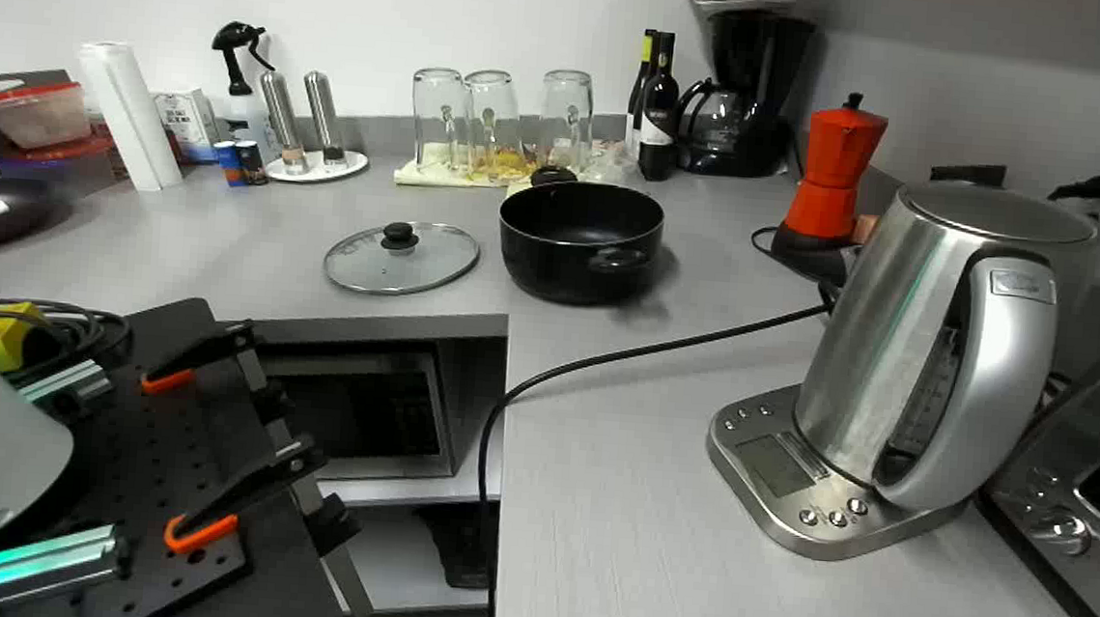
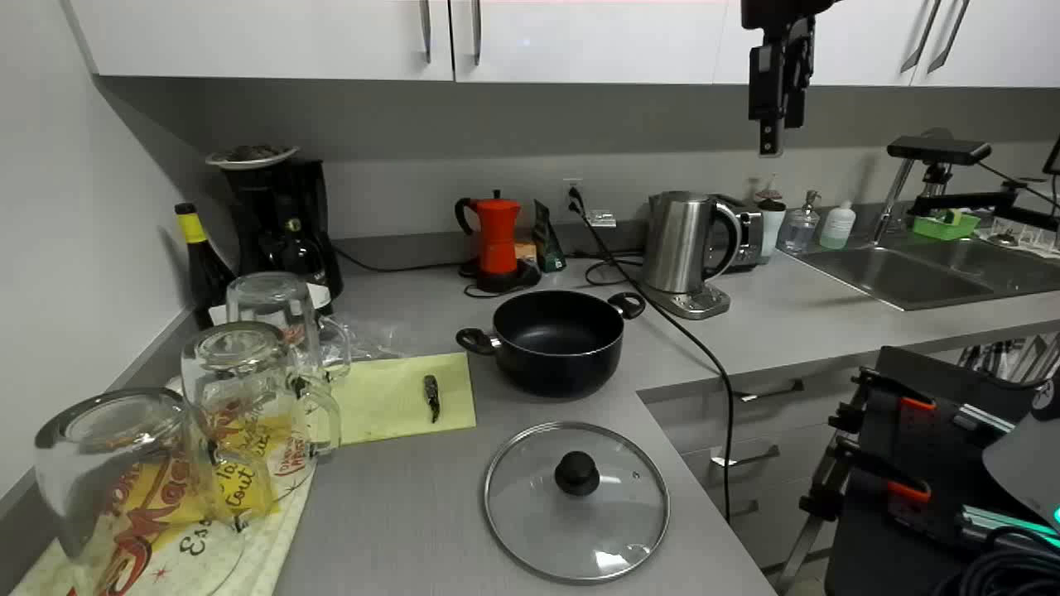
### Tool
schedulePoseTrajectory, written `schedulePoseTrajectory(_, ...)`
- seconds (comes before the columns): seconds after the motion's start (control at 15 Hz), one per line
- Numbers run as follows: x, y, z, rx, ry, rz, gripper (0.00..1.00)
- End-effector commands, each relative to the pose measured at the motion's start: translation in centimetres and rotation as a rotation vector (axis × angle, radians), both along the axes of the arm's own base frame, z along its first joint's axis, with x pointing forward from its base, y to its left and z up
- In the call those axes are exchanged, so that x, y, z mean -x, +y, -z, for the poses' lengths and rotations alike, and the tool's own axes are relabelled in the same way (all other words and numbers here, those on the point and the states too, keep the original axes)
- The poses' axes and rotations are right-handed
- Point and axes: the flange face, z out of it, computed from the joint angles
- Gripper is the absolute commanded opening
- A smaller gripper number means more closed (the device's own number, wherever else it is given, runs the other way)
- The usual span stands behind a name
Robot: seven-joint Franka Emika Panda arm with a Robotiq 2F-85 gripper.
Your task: Put the lid on the pot
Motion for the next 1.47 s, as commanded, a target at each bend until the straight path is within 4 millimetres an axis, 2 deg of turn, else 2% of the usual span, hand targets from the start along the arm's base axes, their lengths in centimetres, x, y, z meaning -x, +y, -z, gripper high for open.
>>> schedulePoseTrajectory(0.0, 0.0, 0.0, -0.1, 0.0, 0.0, 0.0, 1.0)
schedulePoseTrajectory(0.8, 0.0, 0.0, -0.1, 0.0, 0.0, 0.0, 1.0)
schedulePoseTrajectory(1.13, -1.1, 0.0, 1.1, -0.028, 0.023, -0.051, 1.0)
schedulePoseTrajectory(1.4, -2.1, 1.3, 2.5, -0.041, 0.025, -0.158, 1.0)
